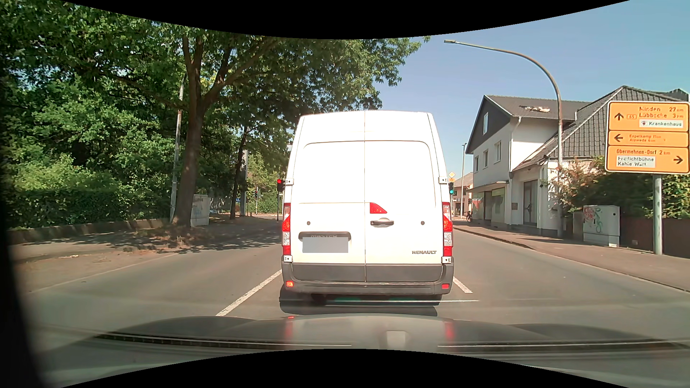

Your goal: Follow the waypoints while adhering to traffic rules and regulations

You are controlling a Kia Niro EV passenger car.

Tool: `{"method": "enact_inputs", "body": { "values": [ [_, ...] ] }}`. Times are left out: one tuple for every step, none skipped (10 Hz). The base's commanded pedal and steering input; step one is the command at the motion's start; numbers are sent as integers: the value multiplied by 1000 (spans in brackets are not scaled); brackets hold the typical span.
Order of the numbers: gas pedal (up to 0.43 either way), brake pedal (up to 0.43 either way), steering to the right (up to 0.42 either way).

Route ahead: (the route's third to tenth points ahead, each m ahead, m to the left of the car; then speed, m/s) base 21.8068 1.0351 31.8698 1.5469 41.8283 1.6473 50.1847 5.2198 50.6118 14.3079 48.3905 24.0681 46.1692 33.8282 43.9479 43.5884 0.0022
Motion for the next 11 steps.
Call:
{"method": "enact_inputs", "body": {
  "values": [
    [0,6,1],
    [0,6,1],
    [0,6,0],
    [0,6,0],
    [0,6,0],
    [0,6,0],
    [0,6,0],
    [0,6,1],
    [0,6,0],
    [0,6,0],
    [0,6,0]
  ]
}}
